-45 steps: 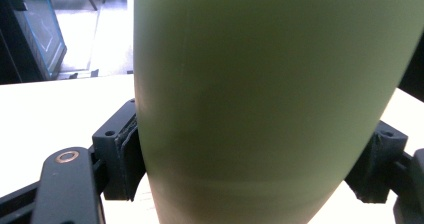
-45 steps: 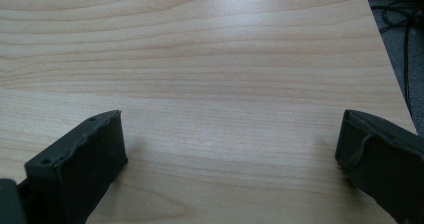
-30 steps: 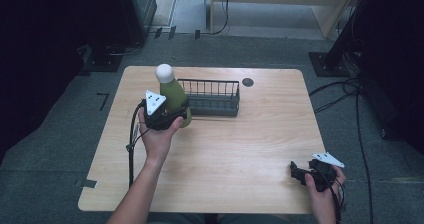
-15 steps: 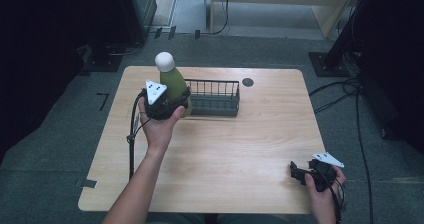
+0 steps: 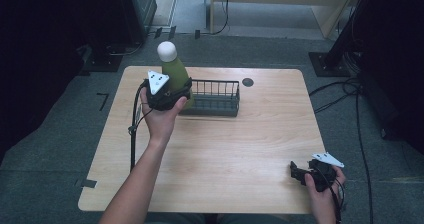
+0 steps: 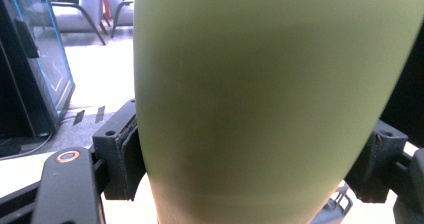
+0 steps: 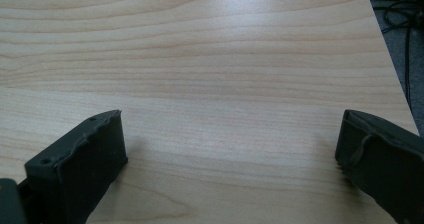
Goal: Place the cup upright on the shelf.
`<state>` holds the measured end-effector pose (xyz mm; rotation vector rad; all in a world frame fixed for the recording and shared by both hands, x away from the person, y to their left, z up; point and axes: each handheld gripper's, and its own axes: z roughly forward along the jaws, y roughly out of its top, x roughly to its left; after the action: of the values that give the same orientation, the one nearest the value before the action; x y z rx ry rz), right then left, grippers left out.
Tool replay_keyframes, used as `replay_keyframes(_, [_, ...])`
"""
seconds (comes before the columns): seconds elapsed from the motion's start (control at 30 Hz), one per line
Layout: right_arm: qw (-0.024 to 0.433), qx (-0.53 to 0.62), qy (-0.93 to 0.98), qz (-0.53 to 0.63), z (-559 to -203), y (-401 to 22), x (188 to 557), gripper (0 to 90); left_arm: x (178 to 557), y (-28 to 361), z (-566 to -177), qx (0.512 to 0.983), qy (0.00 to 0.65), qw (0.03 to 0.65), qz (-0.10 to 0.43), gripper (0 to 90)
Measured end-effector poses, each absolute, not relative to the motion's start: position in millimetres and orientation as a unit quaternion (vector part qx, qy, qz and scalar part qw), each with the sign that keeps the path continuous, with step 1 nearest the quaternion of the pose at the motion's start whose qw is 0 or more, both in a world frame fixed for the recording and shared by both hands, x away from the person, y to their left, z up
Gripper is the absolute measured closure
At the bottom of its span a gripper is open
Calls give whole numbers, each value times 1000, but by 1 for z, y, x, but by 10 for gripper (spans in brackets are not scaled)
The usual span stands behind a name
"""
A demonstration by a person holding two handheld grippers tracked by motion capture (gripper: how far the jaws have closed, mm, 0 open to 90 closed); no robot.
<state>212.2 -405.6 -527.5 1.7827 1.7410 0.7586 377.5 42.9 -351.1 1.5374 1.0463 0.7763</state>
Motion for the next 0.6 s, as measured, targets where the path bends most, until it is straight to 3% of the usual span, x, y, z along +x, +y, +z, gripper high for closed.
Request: replay_keyframes(0.6, [265,660,644,281,-528,-406,212,0,411,38,-356,621,447,552,330,209])
